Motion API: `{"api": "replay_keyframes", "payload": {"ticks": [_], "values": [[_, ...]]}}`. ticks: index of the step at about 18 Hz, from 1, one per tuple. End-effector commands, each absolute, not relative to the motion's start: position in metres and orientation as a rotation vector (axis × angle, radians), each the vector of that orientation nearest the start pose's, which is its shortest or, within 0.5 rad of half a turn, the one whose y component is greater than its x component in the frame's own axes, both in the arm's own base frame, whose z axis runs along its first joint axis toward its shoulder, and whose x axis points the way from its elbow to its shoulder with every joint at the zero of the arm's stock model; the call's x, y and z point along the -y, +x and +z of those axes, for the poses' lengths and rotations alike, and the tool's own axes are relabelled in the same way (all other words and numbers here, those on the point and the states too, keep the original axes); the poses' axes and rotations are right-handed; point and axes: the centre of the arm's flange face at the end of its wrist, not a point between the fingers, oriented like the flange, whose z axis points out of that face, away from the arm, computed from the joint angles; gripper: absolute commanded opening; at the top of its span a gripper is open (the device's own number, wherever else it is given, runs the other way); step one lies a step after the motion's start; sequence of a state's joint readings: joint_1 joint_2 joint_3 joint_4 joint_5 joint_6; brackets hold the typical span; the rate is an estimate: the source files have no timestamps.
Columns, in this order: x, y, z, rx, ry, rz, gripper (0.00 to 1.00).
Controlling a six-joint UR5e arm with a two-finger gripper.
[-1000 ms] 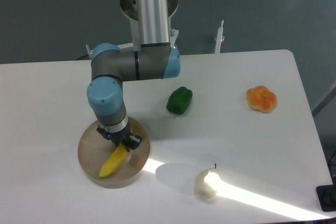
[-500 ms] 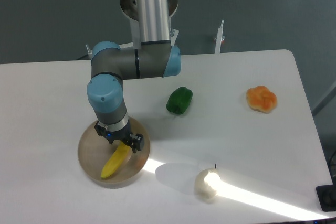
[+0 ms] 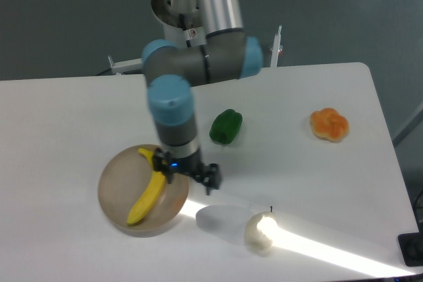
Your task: Place bananas on a plate
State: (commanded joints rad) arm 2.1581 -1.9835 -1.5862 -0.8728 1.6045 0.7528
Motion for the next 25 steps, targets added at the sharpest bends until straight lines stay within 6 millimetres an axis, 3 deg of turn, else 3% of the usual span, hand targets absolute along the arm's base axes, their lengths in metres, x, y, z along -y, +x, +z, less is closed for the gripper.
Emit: {"api": "replay_keyframes", "payload": {"ticks": [3, 5, 10, 25], "values": [[-0.589, -0.303, 0.329, -0.385, -2.922, 0.340, 1.00], [-0.578, -0.322, 0.340, -0.429, -2.913, 0.372, 1.00], [-0.560, -0.360, 0.341, -0.567, -2.917, 0.421, 1.00], [-0.570, -0.375, 0.348, -0.577, -2.903, 0.464, 1.00]]}}
